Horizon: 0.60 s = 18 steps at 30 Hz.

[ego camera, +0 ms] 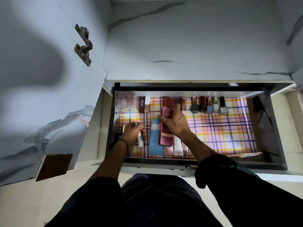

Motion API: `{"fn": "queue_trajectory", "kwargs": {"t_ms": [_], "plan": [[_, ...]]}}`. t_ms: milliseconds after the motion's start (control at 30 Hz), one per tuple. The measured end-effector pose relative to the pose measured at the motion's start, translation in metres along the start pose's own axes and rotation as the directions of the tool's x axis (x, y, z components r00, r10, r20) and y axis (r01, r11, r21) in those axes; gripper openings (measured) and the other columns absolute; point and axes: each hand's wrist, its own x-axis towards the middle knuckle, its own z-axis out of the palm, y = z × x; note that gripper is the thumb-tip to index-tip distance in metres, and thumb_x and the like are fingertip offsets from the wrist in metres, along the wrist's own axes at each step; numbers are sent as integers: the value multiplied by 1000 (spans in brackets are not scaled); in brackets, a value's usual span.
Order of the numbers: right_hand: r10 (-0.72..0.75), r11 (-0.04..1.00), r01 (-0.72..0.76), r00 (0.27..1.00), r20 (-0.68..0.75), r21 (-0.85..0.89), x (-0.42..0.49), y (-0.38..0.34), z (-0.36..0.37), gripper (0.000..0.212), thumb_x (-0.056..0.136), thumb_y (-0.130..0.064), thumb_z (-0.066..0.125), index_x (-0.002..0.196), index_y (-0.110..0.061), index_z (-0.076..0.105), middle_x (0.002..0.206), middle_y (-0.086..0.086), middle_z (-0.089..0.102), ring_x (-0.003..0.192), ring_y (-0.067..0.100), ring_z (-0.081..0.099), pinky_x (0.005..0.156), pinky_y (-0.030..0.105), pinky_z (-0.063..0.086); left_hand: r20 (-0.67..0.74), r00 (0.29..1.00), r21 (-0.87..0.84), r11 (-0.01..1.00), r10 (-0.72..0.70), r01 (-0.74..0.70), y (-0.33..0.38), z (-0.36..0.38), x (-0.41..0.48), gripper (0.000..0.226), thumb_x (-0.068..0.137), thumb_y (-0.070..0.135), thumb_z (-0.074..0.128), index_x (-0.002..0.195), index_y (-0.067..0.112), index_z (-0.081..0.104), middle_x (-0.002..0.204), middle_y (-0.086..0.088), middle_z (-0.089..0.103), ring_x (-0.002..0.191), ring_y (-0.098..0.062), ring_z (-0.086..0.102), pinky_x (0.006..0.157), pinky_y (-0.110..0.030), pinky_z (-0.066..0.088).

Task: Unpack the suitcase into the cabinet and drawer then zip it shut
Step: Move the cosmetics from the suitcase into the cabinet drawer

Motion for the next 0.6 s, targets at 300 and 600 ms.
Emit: {"fn": "queue_trajectory", "kwargs": {"t_ms": [300, 600], "plan": [[5, 1000, -5, 970, -243, 1, -30, 37, -60, 70, 85, -51, 68, 132, -11, 35, 98, -6, 63, 83, 5, 61, 58, 7, 43, 139, 989, 58, 997, 47, -56, 1, 47, 5, 16, 98, -2, 49, 101, 7, 62, 90, -12, 61, 79, -23, 60, 85, -44, 51], [193, 975, -220, 903, -384, -27, -44, 85, -118, 59, 87, -31, 73, 128, -9, 38, 108, 9, 62, 91, 28, 62, 62, 25, 39, 164, 973, 244, 949, 161, -199, 4, 126, 11, 21, 85, 5, 73, 105, 3, 70, 90, -7, 69, 72, -13, 63, 55, -15, 47]]}}
